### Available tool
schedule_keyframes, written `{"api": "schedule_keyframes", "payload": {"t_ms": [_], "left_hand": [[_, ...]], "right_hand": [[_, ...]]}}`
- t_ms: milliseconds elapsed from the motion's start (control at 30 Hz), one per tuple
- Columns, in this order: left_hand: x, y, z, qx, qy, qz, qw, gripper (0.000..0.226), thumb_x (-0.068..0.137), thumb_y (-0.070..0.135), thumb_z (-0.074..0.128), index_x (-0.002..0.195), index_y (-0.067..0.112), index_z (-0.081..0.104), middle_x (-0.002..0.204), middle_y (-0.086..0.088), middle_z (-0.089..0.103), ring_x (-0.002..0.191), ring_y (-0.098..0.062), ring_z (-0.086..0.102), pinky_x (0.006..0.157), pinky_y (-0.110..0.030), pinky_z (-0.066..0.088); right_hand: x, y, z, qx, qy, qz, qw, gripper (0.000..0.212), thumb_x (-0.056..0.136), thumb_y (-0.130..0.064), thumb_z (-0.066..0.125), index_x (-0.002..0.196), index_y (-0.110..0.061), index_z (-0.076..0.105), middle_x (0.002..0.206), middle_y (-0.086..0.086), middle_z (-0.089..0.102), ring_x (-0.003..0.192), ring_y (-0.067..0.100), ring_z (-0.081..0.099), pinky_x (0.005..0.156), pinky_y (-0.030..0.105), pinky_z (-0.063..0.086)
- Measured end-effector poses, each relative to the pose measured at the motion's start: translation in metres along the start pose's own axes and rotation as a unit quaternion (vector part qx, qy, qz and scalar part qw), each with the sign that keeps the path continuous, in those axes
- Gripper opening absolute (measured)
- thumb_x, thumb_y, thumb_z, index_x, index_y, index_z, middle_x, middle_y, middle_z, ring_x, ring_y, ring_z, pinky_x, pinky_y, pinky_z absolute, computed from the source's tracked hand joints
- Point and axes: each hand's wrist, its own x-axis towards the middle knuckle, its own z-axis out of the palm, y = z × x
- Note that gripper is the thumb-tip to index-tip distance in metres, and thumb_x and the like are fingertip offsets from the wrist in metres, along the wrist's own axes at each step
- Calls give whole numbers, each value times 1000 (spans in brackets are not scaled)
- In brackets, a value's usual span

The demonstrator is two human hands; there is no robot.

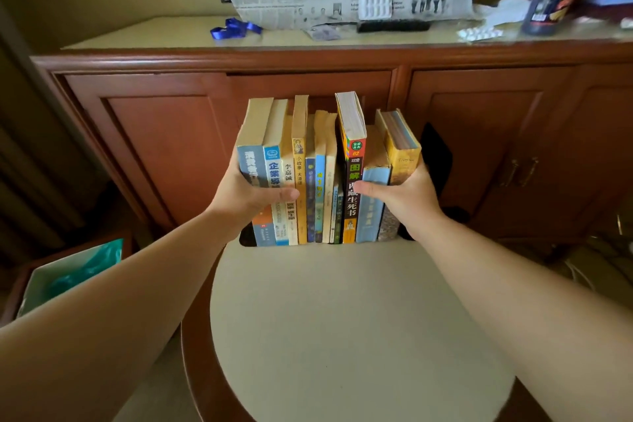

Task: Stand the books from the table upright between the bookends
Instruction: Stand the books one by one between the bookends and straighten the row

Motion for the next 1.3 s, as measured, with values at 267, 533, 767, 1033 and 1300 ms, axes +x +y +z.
{"api": "schedule_keyframes", "payload": {"t_ms": [267,533,767,1033,1300], "left_hand": [[4,2,19,49,62,-36,996,70,67,11,97,118,28,52,104,2,80,90,-20,80,82,-55,65],[4,3,27,55,31,-17,998,113,69,15,98,158,25,29,108,9,79,93,-15,79,79,-48,66],[-1,-2,18,-16,43,7,999,99,75,21,94,152,21,33,112,1,78,99,-20,78,76,-41,66],[-4,-10,7,-66,38,-10,997,69,80,22,89,135,14,48,120,-7,76,105,-29,77,89,-61,61],[-6,-43,12,-79,39,-17,996,71,79,18,91,138,15,52,125,-6,75,110,-30,75,91,-62,60]], "right_hand": [[-6,3,-3,49,13,26,998,77,54,-35,102,119,-32,60,102,-15,76,91,0,73,75,29,58],[-4,8,-10,87,22,32,995,65,60,-19,100,111,-34,62,101,-16,77,92,3,74,81,33,59],[-8,5,0,37,13,17,999,81,54,-35,102,121,-34,57,106,-15,75,95,1,72,80,29,57],[-11,1,9,-10,-5,7,1000,85,54,-44,101,124,-37,54,109,-16,73,101,4,69,81,29,56],[-12,33,8,-16,-28,30,999,78,56,-36,101,120,-35,55,111,-15,70,103,4,65,72,19,49]]}}
